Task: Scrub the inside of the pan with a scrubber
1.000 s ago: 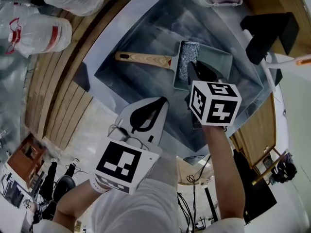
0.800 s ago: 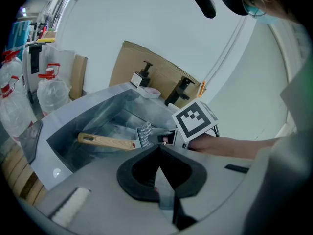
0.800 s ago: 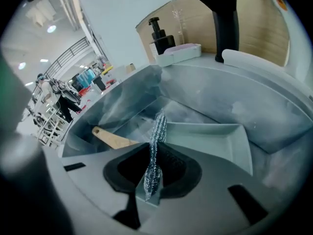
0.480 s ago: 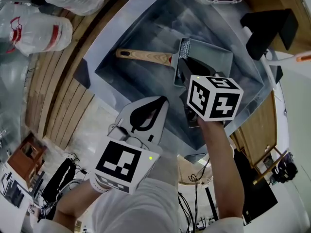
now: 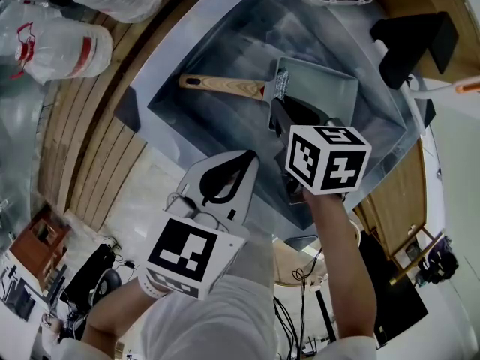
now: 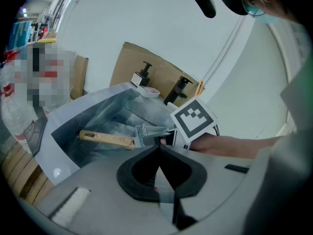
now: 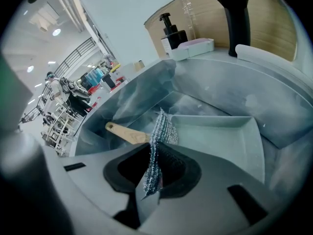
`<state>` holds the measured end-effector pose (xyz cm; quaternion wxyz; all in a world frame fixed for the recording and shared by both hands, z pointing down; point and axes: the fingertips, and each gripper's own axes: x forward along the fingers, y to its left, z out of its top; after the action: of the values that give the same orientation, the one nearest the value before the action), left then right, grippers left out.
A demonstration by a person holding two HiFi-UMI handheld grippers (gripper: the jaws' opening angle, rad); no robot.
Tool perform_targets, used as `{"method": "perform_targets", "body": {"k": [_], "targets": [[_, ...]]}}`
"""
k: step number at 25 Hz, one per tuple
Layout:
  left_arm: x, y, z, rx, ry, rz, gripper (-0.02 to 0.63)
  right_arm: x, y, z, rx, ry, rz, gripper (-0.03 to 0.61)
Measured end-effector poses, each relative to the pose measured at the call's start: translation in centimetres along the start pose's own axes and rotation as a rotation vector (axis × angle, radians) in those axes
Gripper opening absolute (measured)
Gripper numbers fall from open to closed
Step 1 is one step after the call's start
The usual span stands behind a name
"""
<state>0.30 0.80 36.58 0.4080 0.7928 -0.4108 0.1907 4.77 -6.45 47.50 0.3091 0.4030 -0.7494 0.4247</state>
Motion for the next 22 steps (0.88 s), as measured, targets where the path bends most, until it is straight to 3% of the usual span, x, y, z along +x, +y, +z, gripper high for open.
{"method": "perform_targets", "body": {"k": [10,22], "targets": [[-0.6,0.2,0.1,0.003,-0.005,0.012,-0.006,-0.8,-1.2,1.7,0.095,-0.089,-0.031,0.046],[-4.4,-1.1,3.0,0.059,-0.040,0.035,-0.005,-9.3,0.0,1.1,0.196,-0.209,-0.027,0.046]]}}
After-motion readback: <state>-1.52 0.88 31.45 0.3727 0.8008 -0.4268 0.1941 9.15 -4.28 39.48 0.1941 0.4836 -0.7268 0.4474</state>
